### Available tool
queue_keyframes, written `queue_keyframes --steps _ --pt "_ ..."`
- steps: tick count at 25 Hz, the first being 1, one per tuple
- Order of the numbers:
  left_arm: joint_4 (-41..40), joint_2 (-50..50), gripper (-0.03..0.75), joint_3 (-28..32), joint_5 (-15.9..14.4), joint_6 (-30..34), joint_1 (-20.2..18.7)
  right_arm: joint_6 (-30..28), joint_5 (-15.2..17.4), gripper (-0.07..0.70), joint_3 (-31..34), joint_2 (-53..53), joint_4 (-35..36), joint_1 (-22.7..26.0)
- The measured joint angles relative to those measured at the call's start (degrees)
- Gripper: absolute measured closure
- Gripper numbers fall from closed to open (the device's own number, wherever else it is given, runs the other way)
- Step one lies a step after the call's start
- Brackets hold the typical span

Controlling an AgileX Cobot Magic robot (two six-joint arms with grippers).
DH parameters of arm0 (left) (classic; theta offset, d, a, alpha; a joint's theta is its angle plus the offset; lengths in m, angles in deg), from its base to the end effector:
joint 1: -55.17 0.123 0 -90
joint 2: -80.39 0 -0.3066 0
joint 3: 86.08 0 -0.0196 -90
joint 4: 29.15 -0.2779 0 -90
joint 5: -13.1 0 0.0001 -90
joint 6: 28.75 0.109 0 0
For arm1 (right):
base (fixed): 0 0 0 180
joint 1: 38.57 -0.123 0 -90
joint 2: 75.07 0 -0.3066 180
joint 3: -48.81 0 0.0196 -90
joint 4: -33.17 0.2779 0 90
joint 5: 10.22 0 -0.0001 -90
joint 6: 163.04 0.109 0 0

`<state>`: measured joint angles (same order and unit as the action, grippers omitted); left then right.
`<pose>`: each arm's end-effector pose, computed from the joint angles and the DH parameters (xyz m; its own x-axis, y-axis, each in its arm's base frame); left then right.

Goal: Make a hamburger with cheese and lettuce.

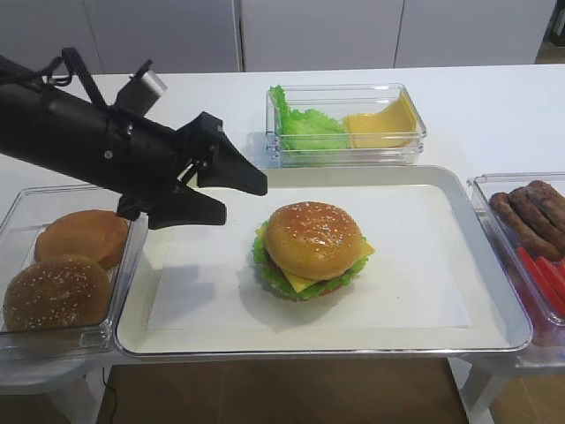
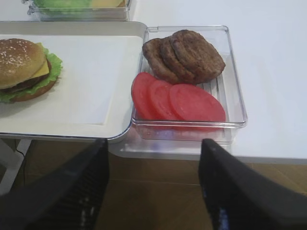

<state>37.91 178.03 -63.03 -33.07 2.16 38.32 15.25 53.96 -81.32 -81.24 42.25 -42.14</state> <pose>0.3034 -0.1676 0.2370 -0.9542 -0.0735 -0.2901 0.1787 0.6376 -0.7494 0.0072 0.0160 0.2735 -0.5050 0.0078 -0.8631 -0.1646 0.9807 0.1052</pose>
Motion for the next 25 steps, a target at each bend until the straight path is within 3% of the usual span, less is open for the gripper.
queue_keyframes --steps 5,9,14,18,20,25 --pt "-13.6 -6.0 0.183 0.0 1.6 -8.1 1.3 0.0 0.0 0.184 0.0 0.0 0.0 0.0" --pt "-28.0 -11.4 0.183 0.0 -0.1 -15.8 3.3 0.0 0.0 0.184 0.0 0.0 0.0 0.0" --pt "-46.3 -18.7 0.2 0.0 -6.1 -26.6 5.4 0.0 0.0 0.185 0.0 0.0 0.0 0.0" --pt "-58.9 -24.5 0.225 0.0 -13.0 -32.3 5.5 0.0 0.0 0.185 0.0 0.0 0.0 0.0" --pt "-62.6 -27.4 0.234 0.1 -15.7 -33.9 5.5 0.0 0.0 0.184 0.0 0.0 0.0 0.0" --pt "-66.7 -36.1 0.239 0.1 -18.9 -37.2 5.5 0.0 0.0 0.184 0.0 0.0 0.0 0.0"
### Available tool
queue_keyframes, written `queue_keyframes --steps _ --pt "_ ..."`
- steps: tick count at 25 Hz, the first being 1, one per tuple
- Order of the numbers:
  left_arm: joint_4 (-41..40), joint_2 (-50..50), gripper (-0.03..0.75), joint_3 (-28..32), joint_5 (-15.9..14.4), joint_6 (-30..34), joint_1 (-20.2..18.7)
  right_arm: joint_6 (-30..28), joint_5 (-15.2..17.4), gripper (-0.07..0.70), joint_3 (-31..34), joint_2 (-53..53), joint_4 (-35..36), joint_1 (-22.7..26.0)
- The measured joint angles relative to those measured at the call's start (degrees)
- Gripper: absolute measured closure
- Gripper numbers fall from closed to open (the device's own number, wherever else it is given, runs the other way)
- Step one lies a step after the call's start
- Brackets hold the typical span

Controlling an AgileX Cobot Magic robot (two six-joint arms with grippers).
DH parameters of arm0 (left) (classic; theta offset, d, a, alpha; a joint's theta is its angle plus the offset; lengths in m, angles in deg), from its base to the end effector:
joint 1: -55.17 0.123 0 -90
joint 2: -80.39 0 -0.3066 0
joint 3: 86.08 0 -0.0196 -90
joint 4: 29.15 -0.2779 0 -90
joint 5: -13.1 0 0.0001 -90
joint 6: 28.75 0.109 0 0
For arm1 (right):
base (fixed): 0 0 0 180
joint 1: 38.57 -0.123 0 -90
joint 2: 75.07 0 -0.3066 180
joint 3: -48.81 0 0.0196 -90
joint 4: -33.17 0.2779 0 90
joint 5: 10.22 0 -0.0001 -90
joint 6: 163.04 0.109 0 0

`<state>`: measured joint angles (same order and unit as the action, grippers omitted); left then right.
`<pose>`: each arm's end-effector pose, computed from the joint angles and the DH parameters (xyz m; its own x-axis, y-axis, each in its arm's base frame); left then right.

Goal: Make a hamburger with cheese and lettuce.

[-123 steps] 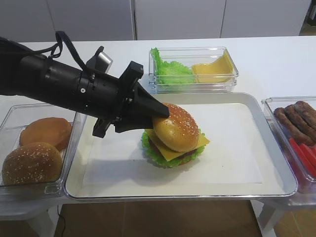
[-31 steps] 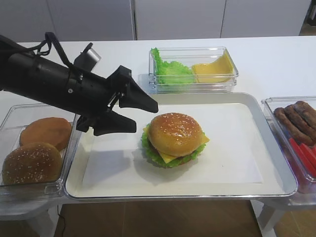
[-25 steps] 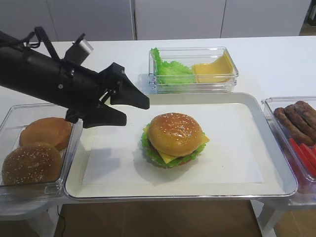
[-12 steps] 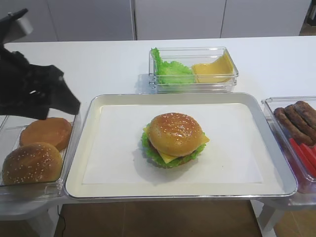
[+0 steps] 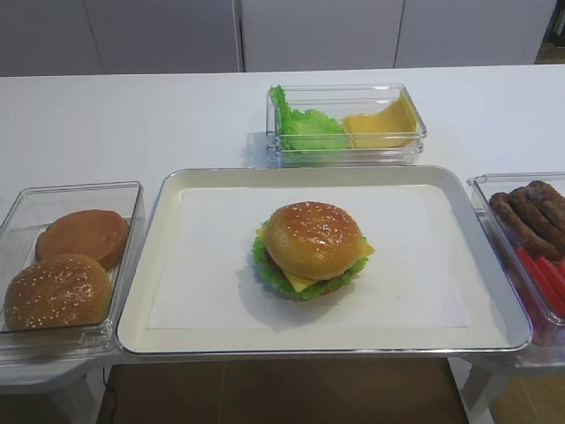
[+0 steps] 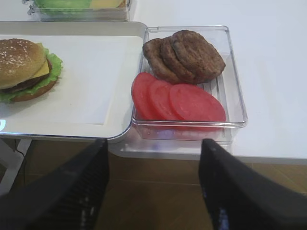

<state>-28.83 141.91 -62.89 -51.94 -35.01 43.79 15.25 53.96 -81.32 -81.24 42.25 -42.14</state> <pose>0.1798 -0.0368 0.3434 -0.8638 0.0603 -0.5002 0.1042 0.9927 -0.0605 0.0072 0.0160 0.2735 -0.5050 0.0078 -0.8631 -0.1646 0.9807 0.1052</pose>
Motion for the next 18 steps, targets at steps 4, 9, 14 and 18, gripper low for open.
queue_keyframes --steps 4,9,14,18 --pt "-1.7 -6.6 0.243 0.1 -3.3 -1.4 0.0 0.0 0.0 0.185 0.0 0.0 0.0 0.0" --pt "-3.8 -14.9 0.251 0.1 -6.7 -2.6 0.0 0.0 0.0 0.184 0.0 0.0 0.0 0.0" --pt "-5.7 -21.7 0.255 0.1 -7.4 -3.6 0.0 0.0 0.0 0.185 0.0 0.0 0.0 0.0" --pt "-6.4 -25.1 0.255 0.1 -7.5 -4.5 0.0 0.0 0.0 0.185 0.0 0.0 0.0 0.0"
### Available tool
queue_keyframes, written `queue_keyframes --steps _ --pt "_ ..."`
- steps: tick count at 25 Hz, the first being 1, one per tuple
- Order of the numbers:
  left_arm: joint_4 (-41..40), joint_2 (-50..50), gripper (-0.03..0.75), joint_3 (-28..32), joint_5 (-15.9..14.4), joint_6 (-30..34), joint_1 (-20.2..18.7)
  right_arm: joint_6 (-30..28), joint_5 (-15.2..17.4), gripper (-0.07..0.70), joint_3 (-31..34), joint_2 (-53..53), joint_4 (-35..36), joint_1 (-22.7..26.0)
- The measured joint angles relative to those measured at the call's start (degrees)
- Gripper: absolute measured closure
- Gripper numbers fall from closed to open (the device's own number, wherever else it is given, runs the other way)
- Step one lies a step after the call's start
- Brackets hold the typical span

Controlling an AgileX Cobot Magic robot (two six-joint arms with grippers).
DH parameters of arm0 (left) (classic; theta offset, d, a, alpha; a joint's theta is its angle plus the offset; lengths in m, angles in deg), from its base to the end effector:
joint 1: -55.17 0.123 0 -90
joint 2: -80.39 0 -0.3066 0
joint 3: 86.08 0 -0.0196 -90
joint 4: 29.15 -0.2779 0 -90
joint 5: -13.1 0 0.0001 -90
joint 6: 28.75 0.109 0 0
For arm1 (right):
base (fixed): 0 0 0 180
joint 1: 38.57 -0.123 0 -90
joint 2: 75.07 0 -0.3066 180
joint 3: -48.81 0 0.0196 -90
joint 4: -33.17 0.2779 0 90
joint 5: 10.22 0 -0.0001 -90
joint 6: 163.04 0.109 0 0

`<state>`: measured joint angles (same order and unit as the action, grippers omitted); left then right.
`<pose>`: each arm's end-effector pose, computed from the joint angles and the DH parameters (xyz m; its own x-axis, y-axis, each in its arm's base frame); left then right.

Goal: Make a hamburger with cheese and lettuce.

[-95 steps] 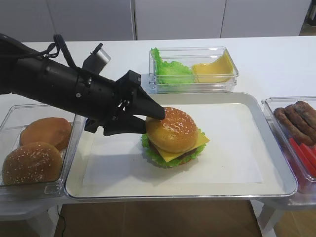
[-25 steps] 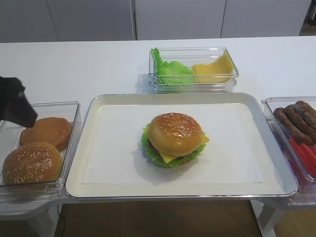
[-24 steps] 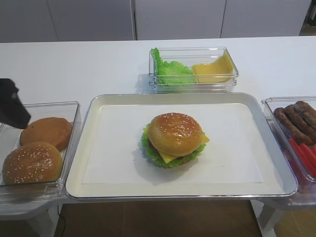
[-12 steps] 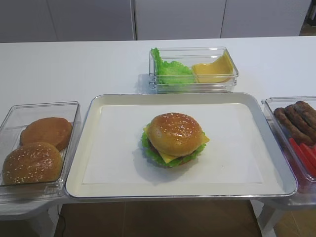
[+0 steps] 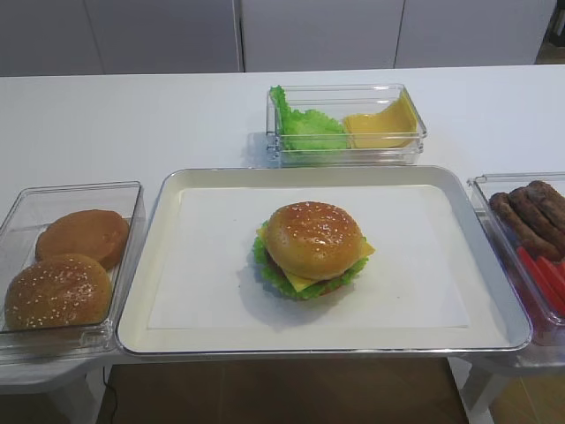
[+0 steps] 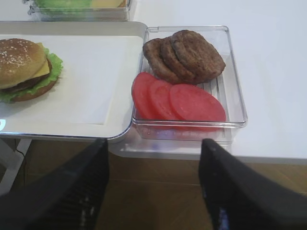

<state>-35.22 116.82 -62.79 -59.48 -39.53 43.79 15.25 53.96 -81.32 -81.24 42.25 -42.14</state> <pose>0.0646 -0.0018 0.3892 -0.6697 -0.0232 -0.7422 0.0190 0.9986 -0.0484 0.0072 0.0160 0.2735 -0.5050 0.0078 -0.8631 -0.1646 0.9807 0.1052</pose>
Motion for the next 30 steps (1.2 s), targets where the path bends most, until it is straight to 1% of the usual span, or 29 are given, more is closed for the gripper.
queue_keyframes --steps 8,21,25,30 --pt "0.0 -8.4 0.256 0.8 -0.1 -0.3 0.0 0.0 0.0 0.185 0.0 0.0 0.0 0.0" --pt "0.0 -26.9 0.256 10.2 -0.9 -3.2 0.0 0.0 0.0 0.184 0.0 0.0 0.0 0.0" --pt "-0.1 -29.8 0.256 12.6 -0.9 -3.3 0.0 0.0 0.0 0.185 0.0 0.0 0.0 0.0" --pt "-1.5 -30.2 0.256 15.0 -1.0 -3.3 0.0 0.0 0.0 0.185 0.0 0.0 0.0 0.0"
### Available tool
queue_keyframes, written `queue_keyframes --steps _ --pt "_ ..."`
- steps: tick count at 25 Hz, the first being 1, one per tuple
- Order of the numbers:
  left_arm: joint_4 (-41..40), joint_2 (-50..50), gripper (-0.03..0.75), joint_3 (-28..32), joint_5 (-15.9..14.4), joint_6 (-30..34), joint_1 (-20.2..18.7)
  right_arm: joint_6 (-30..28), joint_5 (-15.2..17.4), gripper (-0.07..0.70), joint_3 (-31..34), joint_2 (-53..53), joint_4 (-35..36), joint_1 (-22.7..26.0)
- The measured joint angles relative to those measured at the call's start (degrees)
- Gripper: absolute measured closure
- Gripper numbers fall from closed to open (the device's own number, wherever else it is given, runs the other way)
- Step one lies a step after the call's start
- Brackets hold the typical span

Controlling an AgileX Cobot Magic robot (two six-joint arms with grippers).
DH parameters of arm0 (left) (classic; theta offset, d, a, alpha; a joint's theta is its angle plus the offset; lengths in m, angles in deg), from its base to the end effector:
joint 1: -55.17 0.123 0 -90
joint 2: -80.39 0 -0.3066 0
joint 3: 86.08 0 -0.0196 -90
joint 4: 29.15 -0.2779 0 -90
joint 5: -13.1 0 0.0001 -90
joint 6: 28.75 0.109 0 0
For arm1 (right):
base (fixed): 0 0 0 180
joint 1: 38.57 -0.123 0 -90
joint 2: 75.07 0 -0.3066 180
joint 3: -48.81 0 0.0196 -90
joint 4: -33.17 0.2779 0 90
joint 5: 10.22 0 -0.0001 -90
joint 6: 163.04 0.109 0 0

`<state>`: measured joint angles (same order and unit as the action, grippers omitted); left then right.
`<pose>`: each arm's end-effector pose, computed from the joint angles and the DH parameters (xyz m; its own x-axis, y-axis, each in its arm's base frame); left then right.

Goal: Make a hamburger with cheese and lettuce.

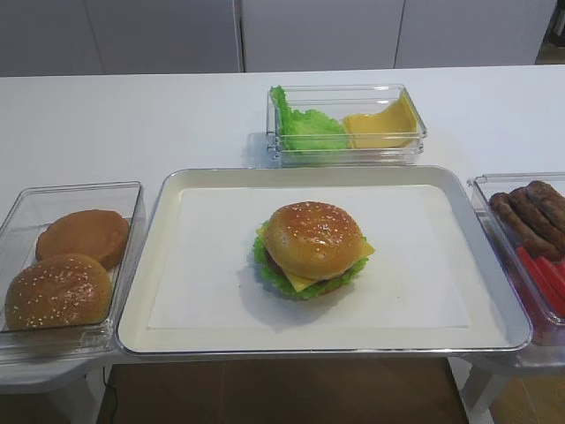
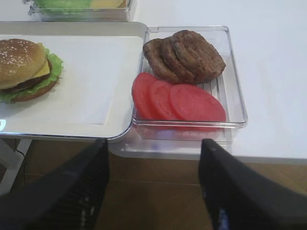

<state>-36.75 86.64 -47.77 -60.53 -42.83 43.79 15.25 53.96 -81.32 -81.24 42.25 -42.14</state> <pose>-0.0251 0.0192 0.3172 -0.4688 -0.1147 -0.8758 -0.0112 0.9922 -0.1240 0.0072 0.0160 0.2735 -0.5050 0.0078 -0.8631 -0.1646 0.9807 0.1052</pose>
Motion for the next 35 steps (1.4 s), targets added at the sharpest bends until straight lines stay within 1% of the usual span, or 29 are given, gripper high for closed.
queue_keyframes --steps 8,17,29,35 --pt "-1.1 0.0 0.256 4.1 0.0 0.0 0.0 0.0 0.0 0.185 0.0 0.0 0.0 0.0" --pt "-1.3 0.0 0.256 7.4 0.2 0.0 0.0 0.0 0.0 0.185 0.0 0.0 0.0 0.0" --pt "-1.3 0.0 0.256 9.7 2.3 0.0 0.0 0.0 0.0 0.184 0.0 0.0 0.0 0.0" --pt "0.1 0.0 0.256 10.2 3.4 1.0 0.0 0.0 0.0 0.184 0.0 0.0 0.0 0.0"
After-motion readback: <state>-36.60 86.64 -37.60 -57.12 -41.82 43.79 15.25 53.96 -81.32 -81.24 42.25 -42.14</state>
